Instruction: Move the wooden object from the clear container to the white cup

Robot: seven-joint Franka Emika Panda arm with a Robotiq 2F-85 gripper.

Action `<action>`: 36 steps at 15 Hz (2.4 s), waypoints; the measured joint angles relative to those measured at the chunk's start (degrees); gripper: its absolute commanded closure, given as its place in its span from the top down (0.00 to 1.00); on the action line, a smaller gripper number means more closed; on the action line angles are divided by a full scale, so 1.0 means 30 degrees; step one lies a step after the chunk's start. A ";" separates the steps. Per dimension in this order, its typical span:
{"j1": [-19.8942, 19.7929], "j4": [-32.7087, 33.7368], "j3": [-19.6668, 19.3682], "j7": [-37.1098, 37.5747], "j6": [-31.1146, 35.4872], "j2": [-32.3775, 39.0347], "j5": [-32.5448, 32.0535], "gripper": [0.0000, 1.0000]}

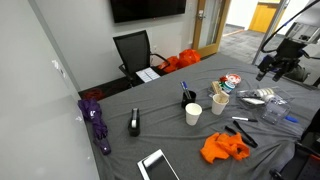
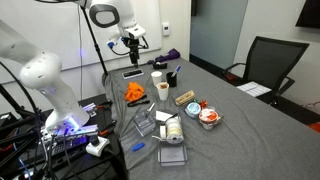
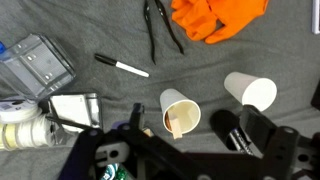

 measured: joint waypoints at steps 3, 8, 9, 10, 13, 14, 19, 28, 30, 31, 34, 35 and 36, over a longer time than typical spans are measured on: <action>-0.0003 0.1280 -0.0047 0.0598 0.2400 0.2003 0.0731 1.00; -0.0110 0.3899 -0.0065 0.0500 0.4164 0.5189 0.0021 1.00; -0.0171 0.4454 -0.0080 0.0351 0.4214 0.5736 -0.0318 1.00; -0.0227 0.4969 -0.0115 0.0076 0.4288 0.6226 -0.0591 1.00; -0.0321 0.6104 -0.0334 -0.1325 0.5159 0.7452 -0.1242 1.00; -0.0336 0.6313 -0.0425 -0.1827 0.5397 0.7753 -0.1515 1.00; -0.0368 0.6561 -0.0523 -0.2382 0.5574 0.8158 -0.1829 1.00; -0.0368 0.6604 -0.0534 -0.1590 0.6968 0.9512 -0.3306 1.00; -0.0369 0.6920 -0.0568 -0.1219 0.7772 1.0662 -0.3561 1.00; -0.0373 0.7198 -0.0593 -0.1077 0.8092 1.1295 -0.3561 1.00; -0.0376 0.8253 -0.0734 -0.0444 0.9048 1.3202 -0.3548 1.00; -0.0374 0.8645 -0.0803 -0.0247 0.9332 1.3846 -0.3551 1.00; -0.0363 0.9045 -0.0882 -0.0047 0.9523 1.4438 -0.3554 1.00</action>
